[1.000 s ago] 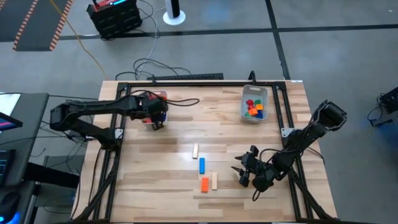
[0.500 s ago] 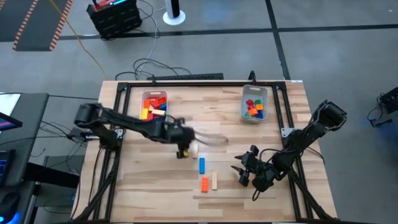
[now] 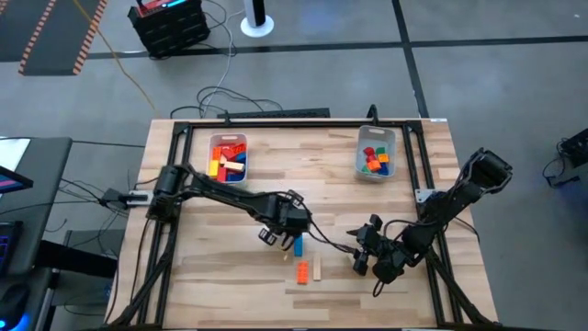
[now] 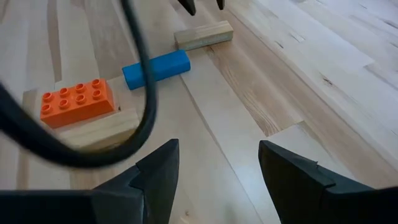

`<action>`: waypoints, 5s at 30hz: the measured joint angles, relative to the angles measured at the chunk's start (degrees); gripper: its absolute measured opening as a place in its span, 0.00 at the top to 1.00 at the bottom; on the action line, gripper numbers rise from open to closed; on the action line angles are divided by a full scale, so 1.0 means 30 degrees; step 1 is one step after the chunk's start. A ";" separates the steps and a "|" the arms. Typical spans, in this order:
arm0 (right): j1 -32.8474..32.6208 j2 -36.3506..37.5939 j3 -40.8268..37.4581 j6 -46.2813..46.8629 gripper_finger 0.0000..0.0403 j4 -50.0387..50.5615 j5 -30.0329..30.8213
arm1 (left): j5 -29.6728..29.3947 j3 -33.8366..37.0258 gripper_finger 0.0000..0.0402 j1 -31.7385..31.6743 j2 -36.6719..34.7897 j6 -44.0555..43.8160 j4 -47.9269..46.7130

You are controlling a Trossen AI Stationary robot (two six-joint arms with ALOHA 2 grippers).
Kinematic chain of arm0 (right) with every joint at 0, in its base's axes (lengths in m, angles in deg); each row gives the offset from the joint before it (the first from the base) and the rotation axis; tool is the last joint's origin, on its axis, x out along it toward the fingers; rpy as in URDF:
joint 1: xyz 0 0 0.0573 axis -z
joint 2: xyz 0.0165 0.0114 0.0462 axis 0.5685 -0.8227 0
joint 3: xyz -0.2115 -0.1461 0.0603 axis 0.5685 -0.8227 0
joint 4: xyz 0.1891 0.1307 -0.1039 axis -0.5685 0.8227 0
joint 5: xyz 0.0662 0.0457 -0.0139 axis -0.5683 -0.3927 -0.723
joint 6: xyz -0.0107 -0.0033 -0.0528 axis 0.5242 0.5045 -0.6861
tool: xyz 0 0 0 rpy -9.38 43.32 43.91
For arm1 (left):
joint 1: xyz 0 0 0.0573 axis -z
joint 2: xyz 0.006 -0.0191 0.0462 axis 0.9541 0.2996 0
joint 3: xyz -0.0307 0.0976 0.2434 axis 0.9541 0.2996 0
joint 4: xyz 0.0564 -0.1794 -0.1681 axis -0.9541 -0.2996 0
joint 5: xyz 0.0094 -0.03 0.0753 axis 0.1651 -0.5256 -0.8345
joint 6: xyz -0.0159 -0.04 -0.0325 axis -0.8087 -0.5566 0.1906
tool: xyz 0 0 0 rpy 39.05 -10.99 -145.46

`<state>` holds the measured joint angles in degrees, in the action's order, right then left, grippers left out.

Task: Sort blocks by size
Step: Put the large light brown block into the white bin, then put the large blue block into the white bin

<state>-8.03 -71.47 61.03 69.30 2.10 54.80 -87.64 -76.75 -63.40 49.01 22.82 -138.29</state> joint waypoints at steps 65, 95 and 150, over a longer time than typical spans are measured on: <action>-0.1650 0.0954 -0.0007 0.2561 0.38 0.1995 0.0452 | -0.3121 -0.0333 0.87 -0.9449 -0.4565 -0.6295 -1.0830; -0.1631 0.0954 -0.0007 0.2867 0.38 0.1852 0.0738 | 0.2572 0.3051 0.60 -0.4409 -0.7740 -0.1063 -0.0746; -0.2244 0.0947 0.0000 0.7331 0.38 0.5683 -0.1043 | 0.2798 -0.5331 0.60 0.1676 0.2956 0.8646 -0.2380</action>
<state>-14.76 -68.63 61.03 91.29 19.15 51.67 -79.25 -92.74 -58.37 57.88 48.76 -145.43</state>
